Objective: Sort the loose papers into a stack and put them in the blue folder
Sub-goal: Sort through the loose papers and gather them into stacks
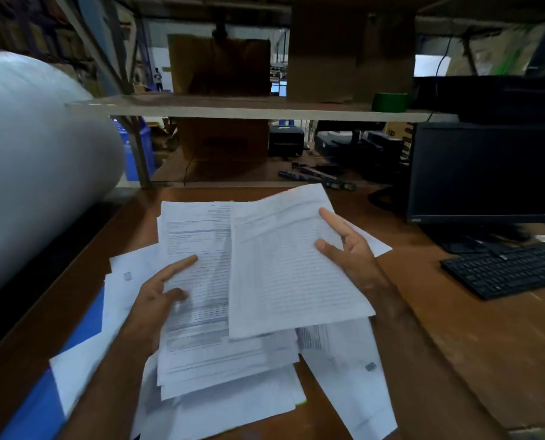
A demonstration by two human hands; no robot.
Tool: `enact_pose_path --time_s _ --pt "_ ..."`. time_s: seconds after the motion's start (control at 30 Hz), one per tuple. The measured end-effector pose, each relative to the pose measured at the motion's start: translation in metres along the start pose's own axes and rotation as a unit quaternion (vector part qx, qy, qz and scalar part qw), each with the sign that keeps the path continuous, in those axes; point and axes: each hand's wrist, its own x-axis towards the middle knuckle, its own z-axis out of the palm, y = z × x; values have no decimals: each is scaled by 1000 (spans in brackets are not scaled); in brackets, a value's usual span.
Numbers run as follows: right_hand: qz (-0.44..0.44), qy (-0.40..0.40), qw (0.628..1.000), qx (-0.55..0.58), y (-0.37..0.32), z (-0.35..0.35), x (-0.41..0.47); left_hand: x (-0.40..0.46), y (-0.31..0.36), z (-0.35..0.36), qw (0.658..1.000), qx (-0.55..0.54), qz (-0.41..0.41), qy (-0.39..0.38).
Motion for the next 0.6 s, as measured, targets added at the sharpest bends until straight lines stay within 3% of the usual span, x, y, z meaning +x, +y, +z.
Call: enact_pose_path --time_s 0.07,0.1,0.23,0.33,0.47,0.6 --pt "21 -32 979 -198 20 15 0 -2 3 4 1000 -10 -10 -11" --pt "17 -41 970 -241 32 22 -1 -3 6 7 1000 -13 -13 -15" --pt "24 -36 994 -102 59 43 -9 -11 14 14 1000 -6 0 -6" --pt "89 -93 991 42 64 64 -11 -10 12 12 1000 9 8 19" --pt "19 -62 996 -60 69 91 -4 -12 19 3 999 -3 -42 9" --pt "-54 -45 987 -147 48 119 14 -14 37 -12 997 69 32 -29"
